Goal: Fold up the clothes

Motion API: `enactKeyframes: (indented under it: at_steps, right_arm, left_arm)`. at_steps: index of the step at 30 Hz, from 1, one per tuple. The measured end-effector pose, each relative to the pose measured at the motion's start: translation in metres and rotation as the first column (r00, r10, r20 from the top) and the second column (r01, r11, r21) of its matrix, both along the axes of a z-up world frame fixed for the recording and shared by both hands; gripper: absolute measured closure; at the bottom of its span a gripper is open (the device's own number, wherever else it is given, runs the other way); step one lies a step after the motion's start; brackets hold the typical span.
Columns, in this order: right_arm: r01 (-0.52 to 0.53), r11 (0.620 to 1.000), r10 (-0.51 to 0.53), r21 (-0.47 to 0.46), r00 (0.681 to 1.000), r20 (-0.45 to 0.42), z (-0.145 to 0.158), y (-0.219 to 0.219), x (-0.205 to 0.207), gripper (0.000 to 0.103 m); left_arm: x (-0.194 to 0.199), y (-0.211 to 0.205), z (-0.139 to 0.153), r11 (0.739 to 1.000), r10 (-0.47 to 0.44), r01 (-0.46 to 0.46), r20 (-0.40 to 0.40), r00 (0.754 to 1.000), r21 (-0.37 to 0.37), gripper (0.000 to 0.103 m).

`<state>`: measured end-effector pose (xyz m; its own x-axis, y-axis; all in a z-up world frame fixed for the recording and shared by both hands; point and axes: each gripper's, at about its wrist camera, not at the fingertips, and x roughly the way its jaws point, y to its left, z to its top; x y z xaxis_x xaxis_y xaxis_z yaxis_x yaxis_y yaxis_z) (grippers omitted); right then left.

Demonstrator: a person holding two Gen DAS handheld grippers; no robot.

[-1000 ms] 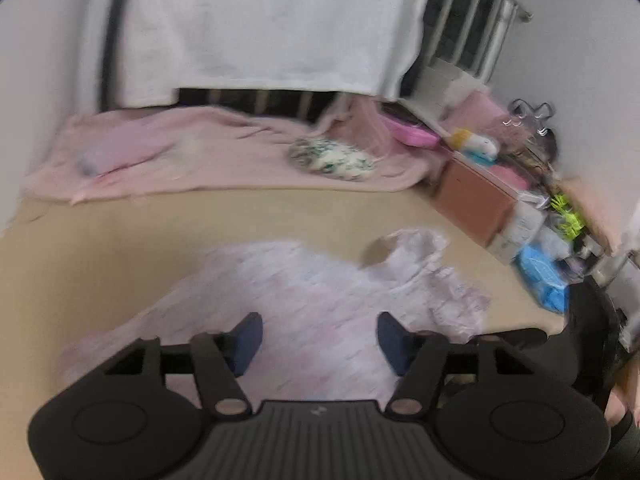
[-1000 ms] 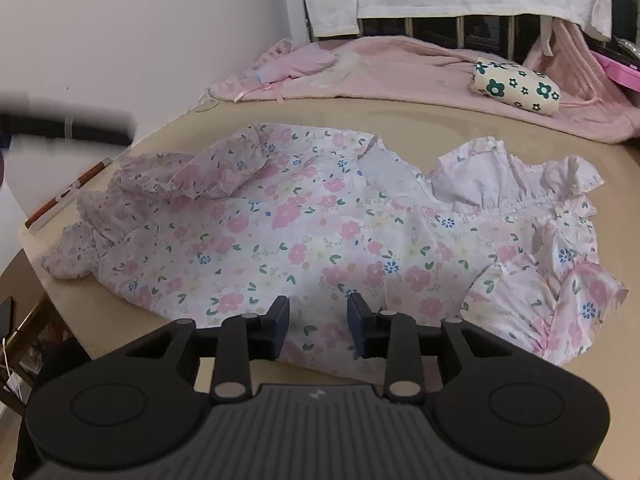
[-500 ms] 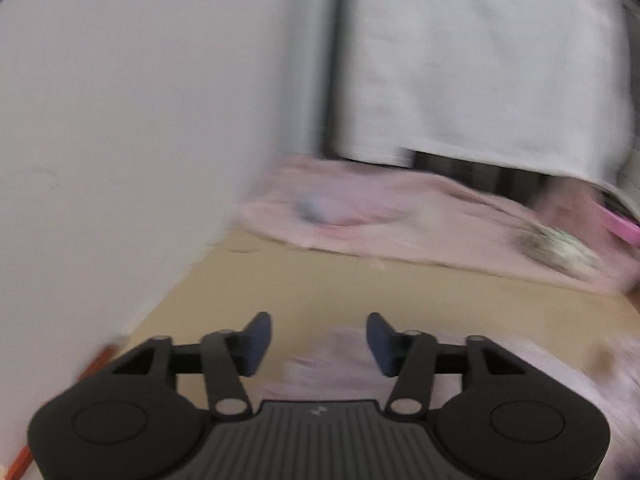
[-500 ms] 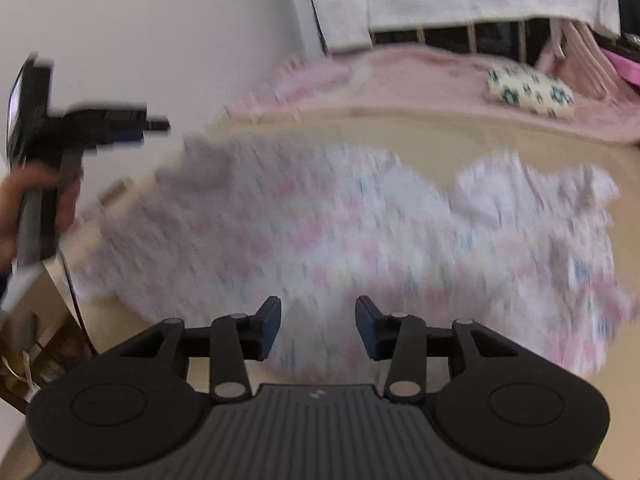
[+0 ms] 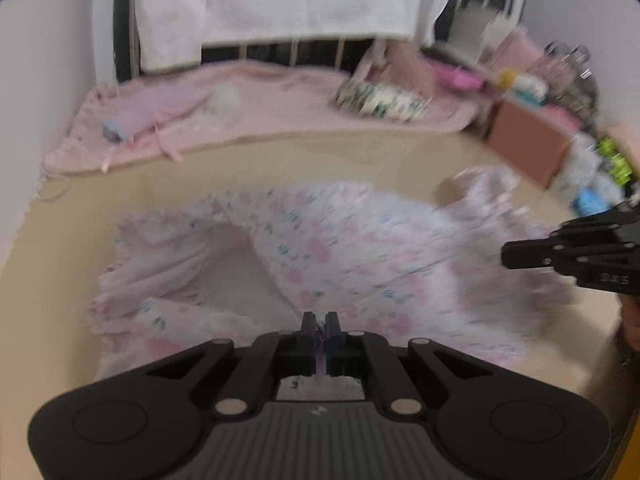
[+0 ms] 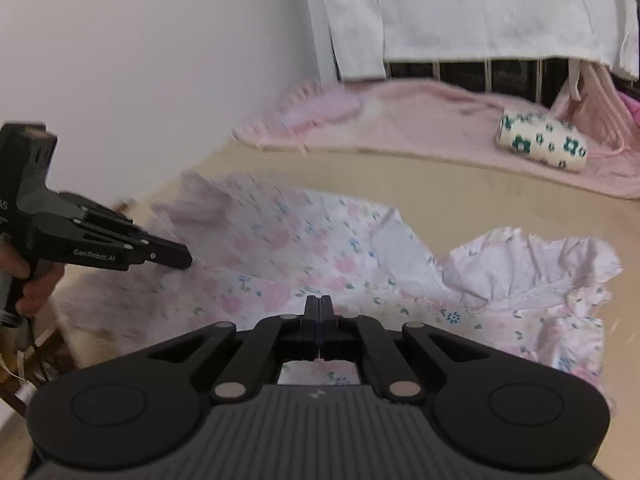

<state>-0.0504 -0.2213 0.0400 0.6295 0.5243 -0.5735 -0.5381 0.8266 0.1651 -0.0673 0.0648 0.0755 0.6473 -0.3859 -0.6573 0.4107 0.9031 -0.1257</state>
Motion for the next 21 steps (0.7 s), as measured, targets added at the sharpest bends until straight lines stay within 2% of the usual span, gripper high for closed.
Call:
enactKeyframes:
  at_steps: [1, 3, 5, 6, 7, 8, 9, 10, 12, 13, 14, 16, 18, 19, 21]
  right_arm:
    - [-0.02, 1.0, 0.02, 0.006, 1.0, 0.003, 0.005, -0.005, -0.012, 0.103]
    - [-0.059, 0.998, 0.059, 0.017, 0.998, 0.009, 0.015, -0.014, -0.036, 0.103]
    - [-0.137, 0.99, 0.137, 0.01, 0.99, -0.008, 0.017, -0.021, -0.058, 0.103]
    - [-0.177, 0.984, 0.177, 0.001, 0.984, -0.003, 0.016, -0.021, -0.066, 0.1]
    - [-0.2, 0.98, 0.2, -0.002, 0.98, 0.014, 0.016, -0.019, -0.071, 0.09]
    - [-0.202, 0.979, 0.202, -0.006, 0.979, 0.025, 0.017, -0.016, -0.069, 0.08]
    - [-0.18, 0.984, 0.18, -0.018, 0.983, 0.044, 0.018, -0.013, -0.063, 0.057]
    - [-0.16, 0.987, 0.161, -0.029, 0.985, 0.061, 0.019, -0.011, -0.058, 0.051]
    - [-0.156, 0.987, 0.159, -0.044, 0.984, 0.075, 0.017, -0.004, -0.044, 0.051]
    - [-0.176, 0.984, 0.178, -0.038, 0.983, 0.051, 0.011, -0.001, -0.036, 0.051]
    - [-0.195, 0.98, 0.196, -0.033, 0.98, 0.028, 0.005, 0.003, -0.028, 0.051]
    - [-0.208, 0.978, 0.208, -0.012, 0.978, -0.019, -0.007, 0.012, -0.012, 0.051]
    - [-0.198, 0.98, 0.196, -0.027, 0.979, -0.046, -0.02, 0.018, 0.0, 0.051]
    - [-0.193, 0.981, 0.19, -0.034, 0.98, -0.063, -0.025, 0.02, 0.005, 0.052]
    - [-0.204, 0.979, 0.201, -0.021, 0.974, -0.106, -0.034, 0.02, 0.012, 0.09]
  left_arm:
    - [-0.018, 0.0, 0.011, 0.999, -0.019, 0.02, 0.014, 1.0, -0.029, 0.101]
    - [-0.055, 0.001, 0.011, 0.994, -0.077, 0.076, -0.013, 0.997, -0.081, 0.1]
    - [-0.091, 0.002, 0.011, 0.982, -0.138, 0.131, -0.042, 0.99, -0.134, 0.093]
    - [-0.1, 0.0, 0.002, 0.978, -0.16, 0.145, -0.096, 0.982, -0.148, 0.09]
    - [-0.105, -0.005, -0.008, 0.975, -0.191, 0.168, -0.166, 0.967, -0.144, 0.09]
    - [-0.11, -0.008, -0.013, 0.971, -0.22, 0.194, -0.196, 0.956, -0.142, 0.09]
    - [-0.116, -0.011, -0.016, 0.965, -0.248, 0.221, -0.221, 0.943, -0.141, 0.09]
    - [-0.12, -0.008, -0.009, 0.956, -0.265, 0.233, -0.19, 0.945, -0.178, 0.09]
    - [-0.126, 0.002, 0.01, 0.938, -0.27, 0.235, -0.111, 0.956, -0.255, 0.081]
    - [-0.126, 0.009, 0.021, 0.929, -0.256, 0.226, -0.069, 0.964, -0.293, 0.067]
    - [-0.125, 0.014, 0.031, 0.933, -0.208, 0.19, -0.026, 0.978, -0.307, 0.053]
    - [-0.111, 0.018, 0.042, 0.955, -0.095, 0.099, 0.029, 0.995, -0.278, 0.05]
    - [-0.09, 0.019, 0.047, 0.971, 0.0, 0.015, 0.059, 0.998, -0.24, 0.05]
    - [-0.078, 0.018, 0.044, 0.972, 0.013, 0.003, 0.067, 0.998, -0.236, 0.05]
    - [-0.041, 0.006, 0.025, 0.974, -0.019, 0.024, 0.029, 0.999, -0.223, 0.05]
